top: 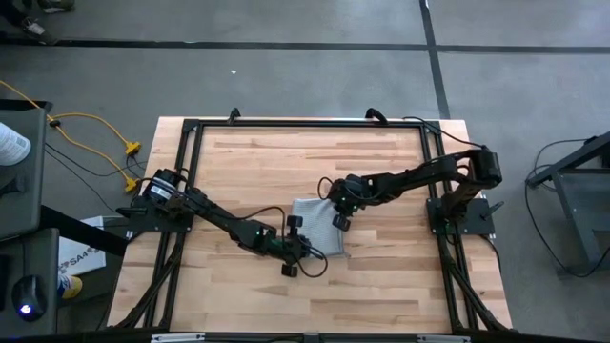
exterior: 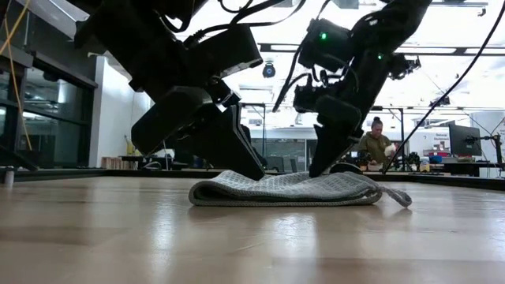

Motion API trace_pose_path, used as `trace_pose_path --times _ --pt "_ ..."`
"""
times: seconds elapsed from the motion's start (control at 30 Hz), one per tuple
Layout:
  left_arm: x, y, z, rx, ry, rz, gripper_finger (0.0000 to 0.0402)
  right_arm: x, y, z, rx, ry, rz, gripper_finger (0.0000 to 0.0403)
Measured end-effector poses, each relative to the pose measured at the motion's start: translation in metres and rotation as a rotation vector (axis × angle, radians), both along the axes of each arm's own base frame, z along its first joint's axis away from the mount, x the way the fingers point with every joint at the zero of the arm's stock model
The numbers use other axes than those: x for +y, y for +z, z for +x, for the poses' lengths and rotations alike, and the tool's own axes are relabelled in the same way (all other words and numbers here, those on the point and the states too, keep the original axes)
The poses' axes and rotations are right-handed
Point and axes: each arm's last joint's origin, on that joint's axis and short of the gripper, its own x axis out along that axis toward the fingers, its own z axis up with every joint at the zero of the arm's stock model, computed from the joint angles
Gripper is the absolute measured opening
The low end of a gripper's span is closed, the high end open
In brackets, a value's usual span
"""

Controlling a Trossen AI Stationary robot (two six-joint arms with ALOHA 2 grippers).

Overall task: Fold microfiber towels
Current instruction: Fold the gray towel

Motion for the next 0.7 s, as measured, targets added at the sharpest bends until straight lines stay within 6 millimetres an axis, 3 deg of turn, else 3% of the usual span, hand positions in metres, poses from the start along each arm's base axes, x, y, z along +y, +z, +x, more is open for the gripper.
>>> trace_pose_path --times 0.4,0.7 --pt "0.005 0.001 -0.004 0.021 0.075 0.102 0.0 0.013 0.031 -0.009 -0.078 -0.009 -0.016 0.0003" --pt "0.048 -0.006 -0.003 0.145 0.21 0.168 0.0 0.024 0.032 -0.008 -0.095 -0.004 0.071 0.0003"
